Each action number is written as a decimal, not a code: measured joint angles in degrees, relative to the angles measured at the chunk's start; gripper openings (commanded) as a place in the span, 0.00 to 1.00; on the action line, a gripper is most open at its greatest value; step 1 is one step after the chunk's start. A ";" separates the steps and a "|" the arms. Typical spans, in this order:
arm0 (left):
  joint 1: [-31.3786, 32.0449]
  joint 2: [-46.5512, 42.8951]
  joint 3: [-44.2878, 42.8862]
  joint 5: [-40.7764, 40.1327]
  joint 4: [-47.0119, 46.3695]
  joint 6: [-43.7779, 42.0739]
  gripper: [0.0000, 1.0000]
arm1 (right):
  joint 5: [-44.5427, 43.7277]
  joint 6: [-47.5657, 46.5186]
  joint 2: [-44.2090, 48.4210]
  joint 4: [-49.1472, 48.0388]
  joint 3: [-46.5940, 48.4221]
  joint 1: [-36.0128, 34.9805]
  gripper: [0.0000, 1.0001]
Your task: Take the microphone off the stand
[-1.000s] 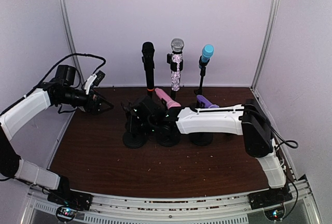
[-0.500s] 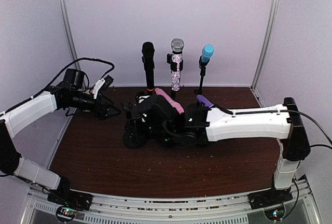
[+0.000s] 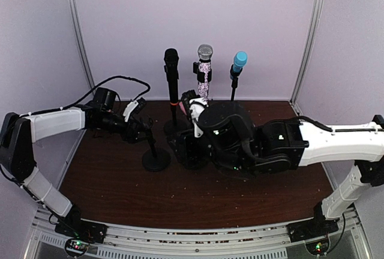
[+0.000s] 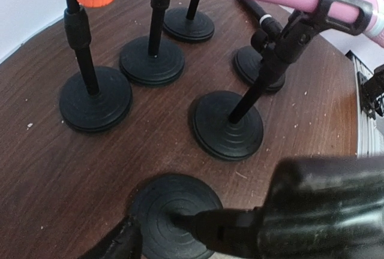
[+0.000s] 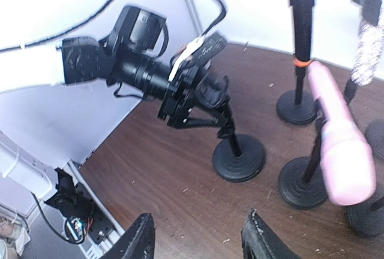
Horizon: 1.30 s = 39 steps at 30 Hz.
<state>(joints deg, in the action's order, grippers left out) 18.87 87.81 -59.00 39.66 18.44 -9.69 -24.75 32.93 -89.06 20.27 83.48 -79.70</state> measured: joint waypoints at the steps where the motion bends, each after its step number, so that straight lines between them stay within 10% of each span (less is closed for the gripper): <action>1: 0.02 0.37 -0.15 0.37 -0.48 -0.26 0.57 | -0.87 -0.17 0.98 0.24 -0.15 0.00 0.44; 14: 0.63 0.68 -0.48 1.42 -3.23 -6.36 0.07 | -9.14 -1.62 3.43 6.49 -0.20 0.00 0.31; 30: -20.33 -4.13 -1.66 -6.25 8.61 -22.25 0.05 | -12.68 -2.36 7.37 6.91 -3.17 2.38 0.41; 34: -23.91 -4.24 -1.66 -6.51 8.98 -24.15 0.20 | -12.76 -1.25 7.52 7.45 -3.74 3.13 0.59; 39: -25.77 -4.24 -1.66 -7.61 9.03 -25.88 0.76 | -11.41 0.59 6.93 10.49 -3.37 5.84 0.74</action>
<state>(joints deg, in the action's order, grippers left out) -6.90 83.57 -60.66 32.05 27.46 -35.57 -36.16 33.52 -82.13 30.76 80.12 -73.87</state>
